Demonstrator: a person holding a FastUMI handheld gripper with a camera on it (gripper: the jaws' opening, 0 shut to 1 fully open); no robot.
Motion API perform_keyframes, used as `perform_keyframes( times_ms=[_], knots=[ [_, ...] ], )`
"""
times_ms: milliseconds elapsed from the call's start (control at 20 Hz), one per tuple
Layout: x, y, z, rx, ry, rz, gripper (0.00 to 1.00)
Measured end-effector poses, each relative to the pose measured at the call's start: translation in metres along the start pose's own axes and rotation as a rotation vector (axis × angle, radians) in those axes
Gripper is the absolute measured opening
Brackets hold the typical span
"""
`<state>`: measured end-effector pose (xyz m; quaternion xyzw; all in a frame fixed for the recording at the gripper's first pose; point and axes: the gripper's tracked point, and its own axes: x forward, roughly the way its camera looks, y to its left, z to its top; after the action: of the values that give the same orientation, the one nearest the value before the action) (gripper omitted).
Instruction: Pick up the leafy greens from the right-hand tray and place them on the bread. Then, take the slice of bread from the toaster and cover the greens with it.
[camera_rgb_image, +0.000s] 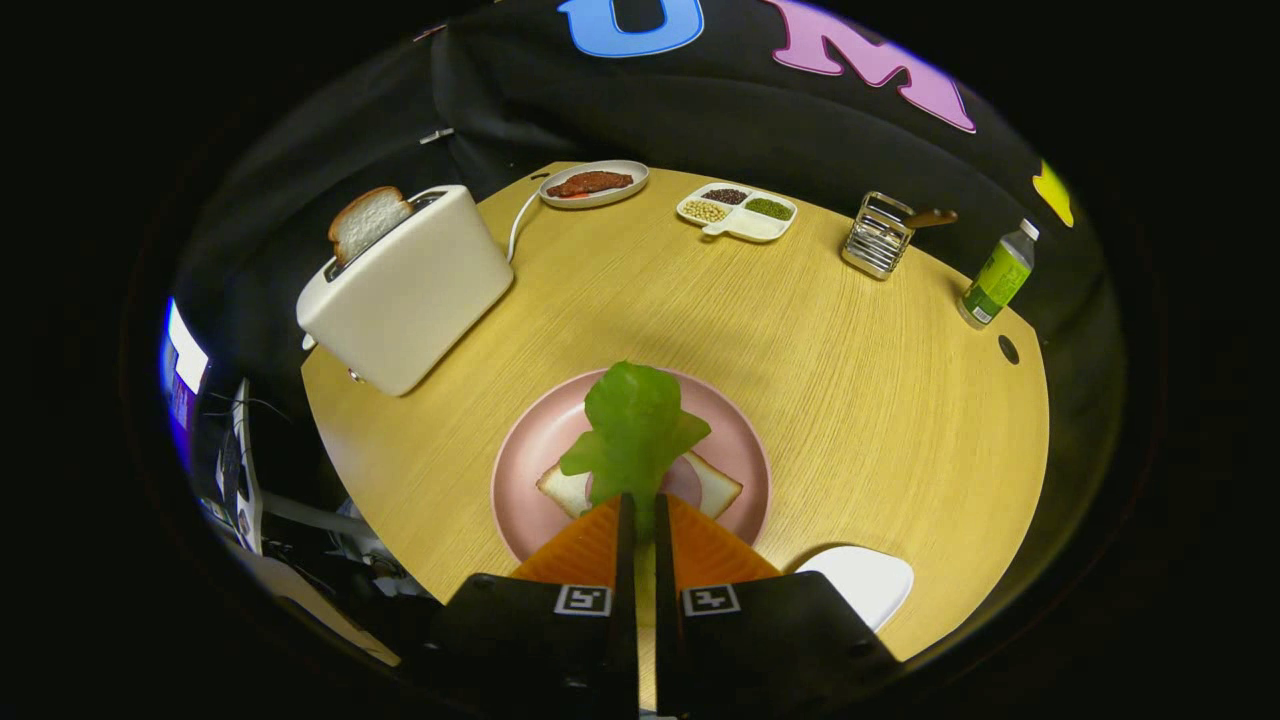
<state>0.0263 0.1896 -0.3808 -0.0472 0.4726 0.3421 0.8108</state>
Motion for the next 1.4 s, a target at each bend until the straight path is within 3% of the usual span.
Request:
perform_keyframes(
  times_ms=[50, 200, 400, 550, 800, 1150, 1400],
  knots=[
    [0.002, -0.006, -0.002, -0.006, 0.009, -0.021, 0.16],
    [0.008, -0.013, -0.003, -0.033, 0.009, -0.071, 0.69],
    [-0.001, -0.012, 0.001, -0.039, -0.023, -0.060, 0.85],
    [-0.009, -0.018, 0.004, -0.019, -0.039, -0.079, 0.88],
    [-0.040, 0.006, 0.026, 0.035, -0.132, -0.039, 0.85],
    [-0.109, 0.080, 0.112, -0.035, -0.358, 0.049, 0.88],
    [-0.142, 0.163, 0.175, -0.100, -0.471, 0.163, 0.88]
  ],
)
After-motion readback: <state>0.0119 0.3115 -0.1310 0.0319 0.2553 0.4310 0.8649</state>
